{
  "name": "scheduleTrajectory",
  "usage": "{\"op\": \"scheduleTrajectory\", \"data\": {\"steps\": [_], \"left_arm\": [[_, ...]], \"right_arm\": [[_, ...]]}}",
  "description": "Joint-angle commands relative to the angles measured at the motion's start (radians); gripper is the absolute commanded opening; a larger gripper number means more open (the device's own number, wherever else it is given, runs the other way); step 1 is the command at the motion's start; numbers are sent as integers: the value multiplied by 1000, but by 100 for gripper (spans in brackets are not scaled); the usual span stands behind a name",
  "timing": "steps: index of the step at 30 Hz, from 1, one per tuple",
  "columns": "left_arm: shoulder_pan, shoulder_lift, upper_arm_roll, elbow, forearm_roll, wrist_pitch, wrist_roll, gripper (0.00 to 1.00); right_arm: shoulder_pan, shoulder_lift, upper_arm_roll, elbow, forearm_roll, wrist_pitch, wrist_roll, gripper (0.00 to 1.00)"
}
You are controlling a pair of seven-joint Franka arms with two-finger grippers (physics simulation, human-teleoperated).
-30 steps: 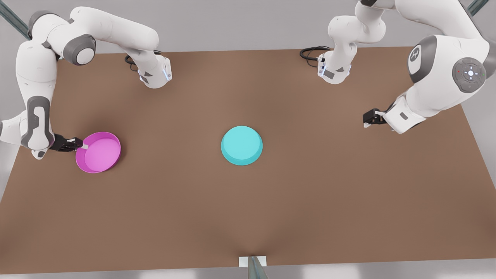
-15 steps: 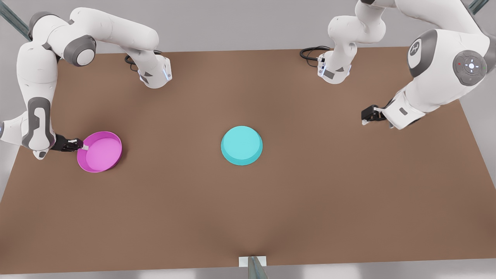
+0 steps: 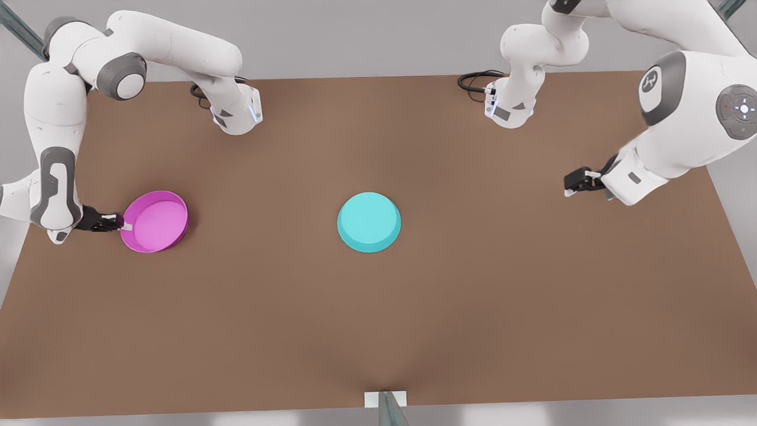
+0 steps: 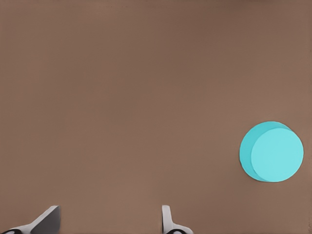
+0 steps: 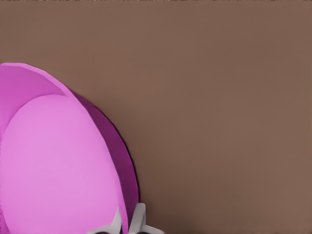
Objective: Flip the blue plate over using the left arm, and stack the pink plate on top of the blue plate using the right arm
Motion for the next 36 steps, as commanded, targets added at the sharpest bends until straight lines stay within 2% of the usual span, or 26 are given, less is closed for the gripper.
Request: {"op": "scheduleTrajectory", "data": {"steps": [1, 7, 14, 20, 24, 28, 36], "left_arm": [[2, 0, 3, 0, -29, 3, 2, 100], [2, -3, 2, 25, -49, 15, -3, 100], [2, 8, 3, 25, -42, 18, 0, 100], [2, 11, 5, 25, -41, 18, 0, 100], [4, 11, 5, 25, -39, 18, 0, 100], [2, 11, 5, 25, -38, 16, 0, 100], [2, 11, 3, 23, -38, 16, 0, 100]], "right_arm": [[0, -2, 0, -1, -2, 0, 5, 21], [35, -53, 0, 7, -8, -49, 50, 21], [230, -133, 0, 5, -9, -63, 269, 21], [316, -150, 9, 2, -8, -100, 395, 21], [330, -173, 115, 8, -8, -111, 525, 21], [350, -188, 181, 20, -12, -106, 602, 21], [380, -232, 394, 37, -129, -62, 829, 21]]}}
